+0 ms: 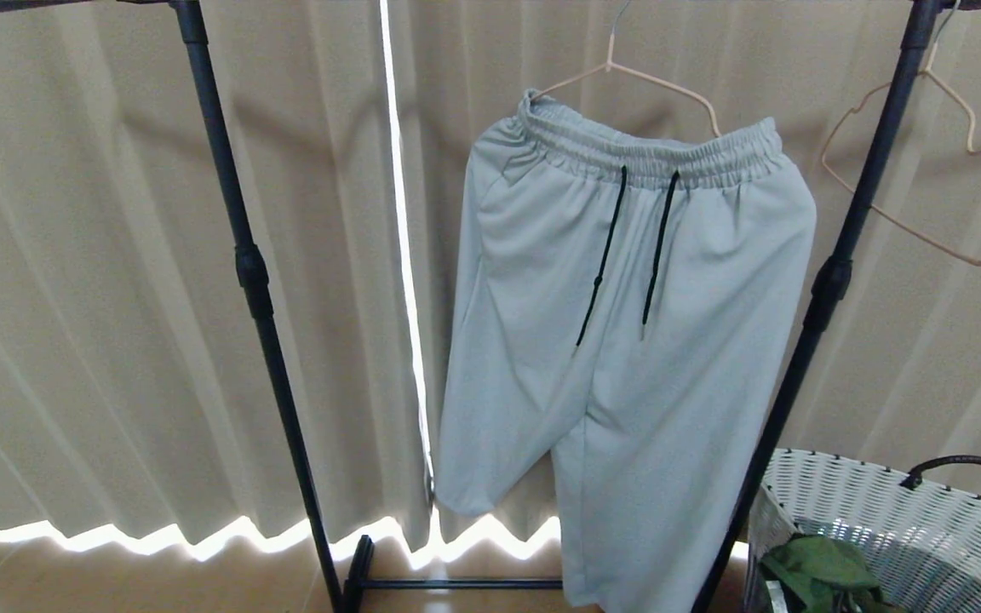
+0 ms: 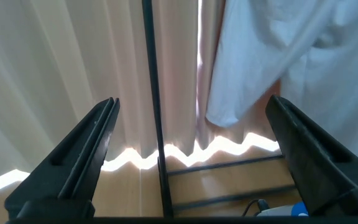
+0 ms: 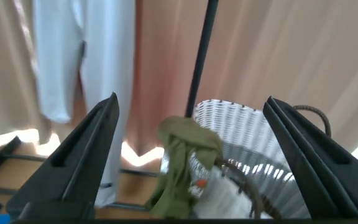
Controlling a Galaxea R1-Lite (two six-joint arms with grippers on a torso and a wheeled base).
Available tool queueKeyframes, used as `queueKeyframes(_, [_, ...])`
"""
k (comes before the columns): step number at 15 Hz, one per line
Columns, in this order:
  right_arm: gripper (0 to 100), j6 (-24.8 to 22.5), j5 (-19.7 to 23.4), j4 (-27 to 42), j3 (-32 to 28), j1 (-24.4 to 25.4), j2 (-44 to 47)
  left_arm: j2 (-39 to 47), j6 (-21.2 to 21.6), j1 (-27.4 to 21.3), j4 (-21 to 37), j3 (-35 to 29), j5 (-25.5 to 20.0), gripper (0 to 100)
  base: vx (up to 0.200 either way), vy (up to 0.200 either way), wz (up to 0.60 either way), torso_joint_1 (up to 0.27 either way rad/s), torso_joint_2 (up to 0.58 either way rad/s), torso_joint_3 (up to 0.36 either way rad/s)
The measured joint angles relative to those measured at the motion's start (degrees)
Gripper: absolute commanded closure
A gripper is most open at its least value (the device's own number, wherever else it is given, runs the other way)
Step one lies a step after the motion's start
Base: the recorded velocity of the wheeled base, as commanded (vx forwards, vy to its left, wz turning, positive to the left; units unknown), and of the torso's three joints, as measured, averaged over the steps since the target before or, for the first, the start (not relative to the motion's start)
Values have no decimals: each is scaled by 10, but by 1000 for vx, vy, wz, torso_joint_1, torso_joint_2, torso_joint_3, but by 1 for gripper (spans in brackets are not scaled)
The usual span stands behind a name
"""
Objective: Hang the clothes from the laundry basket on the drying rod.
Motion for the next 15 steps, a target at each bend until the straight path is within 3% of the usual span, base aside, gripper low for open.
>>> queueKeyframes(3, [0,-65,-1,104,-80,1,58,0,-1,0,0,0,0,0,0,0,0,0,0,0])
queueKeyframes(6, [0,-122,-10,115,-128,2,211,0,-1,1,0,0,0,0,0,0,0,0,0,0])
queueKeyframes(11, [0,-235,-30,57,-152,1,498,0,-2,1,-1,0,7,0,0,0,0,0,0,0])
queueKeyframes(15, [0,-261,-33,-58,-150,1,698,0,-2,1,-1,0,13,0,0,0,0,0,0,0])
